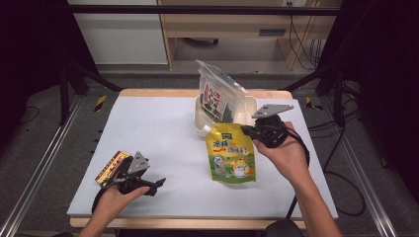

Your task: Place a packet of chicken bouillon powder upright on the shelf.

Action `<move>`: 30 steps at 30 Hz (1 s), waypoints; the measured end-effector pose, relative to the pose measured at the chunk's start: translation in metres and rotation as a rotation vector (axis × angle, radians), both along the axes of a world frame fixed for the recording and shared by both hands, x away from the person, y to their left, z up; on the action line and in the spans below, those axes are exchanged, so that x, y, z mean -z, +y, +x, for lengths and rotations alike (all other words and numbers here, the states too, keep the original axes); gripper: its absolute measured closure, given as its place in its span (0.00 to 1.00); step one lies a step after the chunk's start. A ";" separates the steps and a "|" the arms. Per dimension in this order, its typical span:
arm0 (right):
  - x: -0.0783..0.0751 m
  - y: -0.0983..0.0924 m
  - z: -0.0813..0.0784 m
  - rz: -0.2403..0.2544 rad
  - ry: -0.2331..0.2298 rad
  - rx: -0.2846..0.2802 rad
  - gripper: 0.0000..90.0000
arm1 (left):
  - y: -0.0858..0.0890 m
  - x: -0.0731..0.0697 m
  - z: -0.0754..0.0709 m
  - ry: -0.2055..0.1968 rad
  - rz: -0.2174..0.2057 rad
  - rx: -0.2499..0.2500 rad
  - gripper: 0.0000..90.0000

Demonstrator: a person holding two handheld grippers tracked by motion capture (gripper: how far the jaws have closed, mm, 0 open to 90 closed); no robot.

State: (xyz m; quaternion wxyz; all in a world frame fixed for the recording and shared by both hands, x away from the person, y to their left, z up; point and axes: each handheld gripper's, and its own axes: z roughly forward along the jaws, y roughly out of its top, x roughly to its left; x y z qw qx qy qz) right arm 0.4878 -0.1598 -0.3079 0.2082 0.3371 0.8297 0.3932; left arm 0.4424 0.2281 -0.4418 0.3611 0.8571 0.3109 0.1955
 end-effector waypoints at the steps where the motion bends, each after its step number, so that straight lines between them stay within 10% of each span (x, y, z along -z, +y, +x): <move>1: -0.001 0.003 0.000 -0.001 -0.003 -0.014 1.00 | -0.002 -0.002 -0.001 -0.008 0.002 0.014 0.09; 30: -0.024 0.064 -0.009 -0.101 -0.067 -0.279 1.00 | -0.030 -0.087 0.027 -0.033 0.067 0.184 0.15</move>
